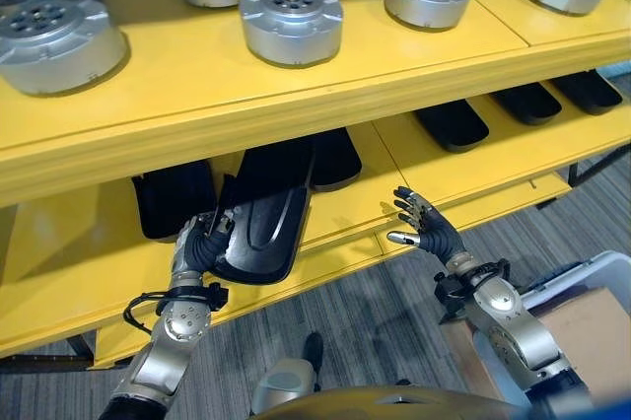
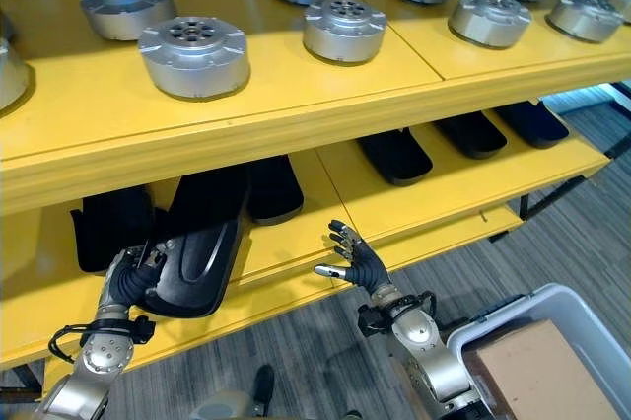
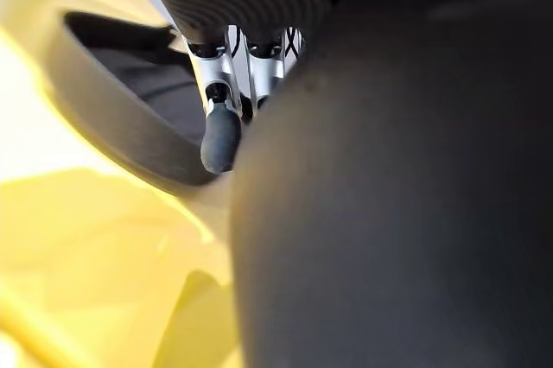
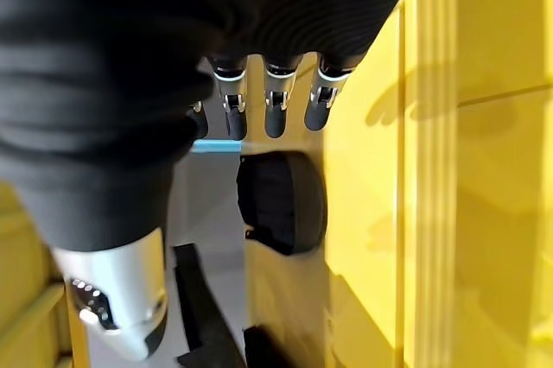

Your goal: Move parts from the plastic box to the shelf.

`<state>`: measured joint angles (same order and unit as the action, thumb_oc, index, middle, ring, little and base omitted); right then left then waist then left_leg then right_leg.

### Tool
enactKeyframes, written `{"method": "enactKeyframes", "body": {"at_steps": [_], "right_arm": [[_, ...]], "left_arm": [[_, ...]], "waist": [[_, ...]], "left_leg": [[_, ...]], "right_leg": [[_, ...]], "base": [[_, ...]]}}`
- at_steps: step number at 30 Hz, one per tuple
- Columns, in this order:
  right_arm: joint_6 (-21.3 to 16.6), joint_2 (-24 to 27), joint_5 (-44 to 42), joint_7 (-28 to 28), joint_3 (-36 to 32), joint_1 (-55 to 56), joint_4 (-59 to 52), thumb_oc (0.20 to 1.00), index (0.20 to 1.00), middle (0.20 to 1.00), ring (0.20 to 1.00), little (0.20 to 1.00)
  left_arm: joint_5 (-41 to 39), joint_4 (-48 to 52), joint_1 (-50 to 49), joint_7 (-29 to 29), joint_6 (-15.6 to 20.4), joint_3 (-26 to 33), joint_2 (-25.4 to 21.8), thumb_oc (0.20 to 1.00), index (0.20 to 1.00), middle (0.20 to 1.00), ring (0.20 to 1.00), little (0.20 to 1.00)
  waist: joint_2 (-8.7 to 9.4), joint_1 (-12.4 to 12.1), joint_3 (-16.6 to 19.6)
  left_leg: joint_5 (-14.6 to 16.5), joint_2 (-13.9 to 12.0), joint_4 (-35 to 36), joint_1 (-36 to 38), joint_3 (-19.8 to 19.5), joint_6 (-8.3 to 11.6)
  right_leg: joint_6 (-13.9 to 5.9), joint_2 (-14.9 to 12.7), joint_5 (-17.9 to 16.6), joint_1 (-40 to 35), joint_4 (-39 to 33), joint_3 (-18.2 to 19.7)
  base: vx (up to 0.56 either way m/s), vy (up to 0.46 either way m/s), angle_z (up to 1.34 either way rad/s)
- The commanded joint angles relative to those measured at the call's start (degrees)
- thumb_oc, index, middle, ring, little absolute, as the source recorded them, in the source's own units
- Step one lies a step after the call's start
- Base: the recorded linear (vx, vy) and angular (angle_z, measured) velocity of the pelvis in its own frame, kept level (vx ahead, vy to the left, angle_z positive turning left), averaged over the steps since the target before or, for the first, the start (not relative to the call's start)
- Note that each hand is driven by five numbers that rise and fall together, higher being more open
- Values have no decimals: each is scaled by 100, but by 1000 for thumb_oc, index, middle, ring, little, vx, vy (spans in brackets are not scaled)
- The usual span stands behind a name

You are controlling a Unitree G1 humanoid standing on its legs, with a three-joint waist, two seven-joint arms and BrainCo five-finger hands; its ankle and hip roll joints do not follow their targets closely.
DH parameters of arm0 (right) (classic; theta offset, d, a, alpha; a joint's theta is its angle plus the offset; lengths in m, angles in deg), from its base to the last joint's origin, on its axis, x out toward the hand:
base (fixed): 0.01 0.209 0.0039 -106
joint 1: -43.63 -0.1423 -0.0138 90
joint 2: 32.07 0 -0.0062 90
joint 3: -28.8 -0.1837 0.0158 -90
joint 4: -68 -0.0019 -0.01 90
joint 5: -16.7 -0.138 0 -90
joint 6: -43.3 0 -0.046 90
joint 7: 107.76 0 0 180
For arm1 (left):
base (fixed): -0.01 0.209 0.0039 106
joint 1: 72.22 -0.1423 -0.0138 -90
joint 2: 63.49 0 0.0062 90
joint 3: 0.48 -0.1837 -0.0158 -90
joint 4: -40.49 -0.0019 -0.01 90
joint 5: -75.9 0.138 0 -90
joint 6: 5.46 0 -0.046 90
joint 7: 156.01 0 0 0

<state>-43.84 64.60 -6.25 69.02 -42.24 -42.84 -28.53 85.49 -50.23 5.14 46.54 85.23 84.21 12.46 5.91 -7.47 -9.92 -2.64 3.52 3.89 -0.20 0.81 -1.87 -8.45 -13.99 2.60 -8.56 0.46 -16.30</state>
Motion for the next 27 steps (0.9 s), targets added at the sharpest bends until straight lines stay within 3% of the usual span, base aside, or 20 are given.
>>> {"method": "enactKeyframes", "body": {"at_steps": [1,6,11,15,22,25,27], "right_arm": [[-171,62,-165,16,149,-381,-338,1000,1000,1000,1000,1000],[-156,43,44,31,238,-505,-314,1000,1000,1000,1000,1000],[-169,253,892,165,195,-597,-430,1000,1000,1000,1000,1000],[-301,462,797,117,-21,-552,-523,1000,1000,1000,1000,1000],[-499,409,616,-14,-571,-268,-817,1000,1000,1000,1000,1000],[-587,238,659,-38,-653,-213,-725,1000,1000,1000,1000,1000],[-574,166,661,5,-694,-148,-698,1000,1000,1000,1000,1000]], "left_arm": [[71,606,204,12,443,339,-102,200,200,200,200,200],[-25,726,75,145,322,483,-78,200,200,200,200,200],[-127,771,-24,677,104,808,42,200,200,200,200,200],[-142,681,-36,793,113,1074,20,200,200,200,200,200],[-53,580,-8,478,270,1406,-25,200,200,200,200,200],[-147,556,-57,338,371,1511,-54,200,200,200,200,200],[-151,494,-3,239,422,1494,-59,200,200,200,200,200]], "waist": [[-248,-118,157],[-160,-310,169],[-81,-434,184],[-16,-450,179],[19,-446,207],[21,-505,180],[25,-465,203]], "left_leg": [[330,-1053,111,386,-61,610],[289,-1110,111,298,-75,652],[198,-1162,111,214,-85,714],[141,-1192,111,158,-100,756],[135,-1088,111,84,-60,721],[204,-972,111,115,98,641],[221,-836,111,65,24,538]], "right_leg": [[-424,-111,-305,150,93,-335],[-465,-112,-359,-16,-109,-533],[-460,-49,-299,-173,-221,-635],[-466,-36,-302,-252,-276,-677],[-531,-198,-528,-325,-293,-875],[-623,-348,-843,-206,34,-1094],[-541,-78,-616,-177,169,-931]], "base": [[-51,-2,23],[-41,-24,19],[-33,2,8],[-53,69,-2],[-86,139,1],[-86,107,5],[-14,42,-9]]}}
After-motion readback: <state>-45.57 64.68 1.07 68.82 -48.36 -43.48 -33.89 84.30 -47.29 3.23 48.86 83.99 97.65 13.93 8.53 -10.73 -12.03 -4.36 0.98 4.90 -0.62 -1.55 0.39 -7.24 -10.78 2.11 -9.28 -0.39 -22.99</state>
